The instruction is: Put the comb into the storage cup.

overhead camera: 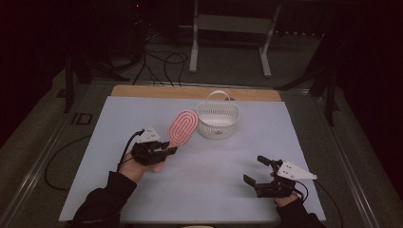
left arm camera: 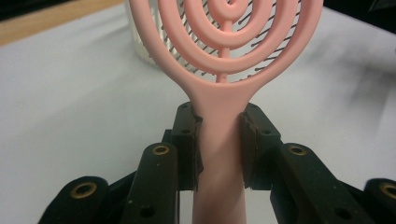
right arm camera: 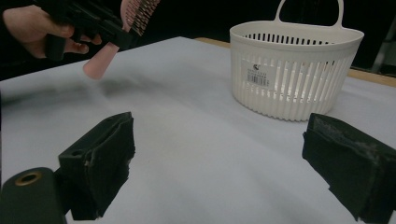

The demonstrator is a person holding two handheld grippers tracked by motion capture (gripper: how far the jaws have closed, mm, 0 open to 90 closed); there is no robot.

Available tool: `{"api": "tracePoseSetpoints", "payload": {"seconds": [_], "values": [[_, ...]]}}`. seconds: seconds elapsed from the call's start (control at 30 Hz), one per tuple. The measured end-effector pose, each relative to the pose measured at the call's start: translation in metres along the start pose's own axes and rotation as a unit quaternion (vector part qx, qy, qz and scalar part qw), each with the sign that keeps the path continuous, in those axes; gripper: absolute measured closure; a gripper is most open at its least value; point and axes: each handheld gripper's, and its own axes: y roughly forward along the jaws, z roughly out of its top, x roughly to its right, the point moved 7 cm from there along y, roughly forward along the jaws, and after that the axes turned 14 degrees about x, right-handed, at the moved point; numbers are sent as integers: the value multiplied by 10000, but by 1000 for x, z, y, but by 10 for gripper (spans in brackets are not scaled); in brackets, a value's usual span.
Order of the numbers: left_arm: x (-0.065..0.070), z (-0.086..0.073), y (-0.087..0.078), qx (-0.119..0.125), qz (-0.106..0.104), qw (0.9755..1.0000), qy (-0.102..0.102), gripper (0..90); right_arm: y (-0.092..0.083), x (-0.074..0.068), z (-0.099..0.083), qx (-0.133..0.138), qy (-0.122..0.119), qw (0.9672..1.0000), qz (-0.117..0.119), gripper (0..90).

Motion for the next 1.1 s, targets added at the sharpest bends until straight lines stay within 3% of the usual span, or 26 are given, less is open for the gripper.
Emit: {"api": "tracePoseSetpoints", "payload": {"seconds": [0.47, 0.7, 1.1], "values": [[27, -9, -1, 355, -15, 9989, 317, 718, 1, 1, 0, -18, -21, 10000, -28, 90], [34, -18, -5, 466, 134, 9976, 500, 718, 1, 1, -1, -41, -20, 10000, -69, 90], [41, -28, -2, 619, 143, 9958, 666, 717, 2, 6, -3, -124, 66, 9997, -219, 91]]}}
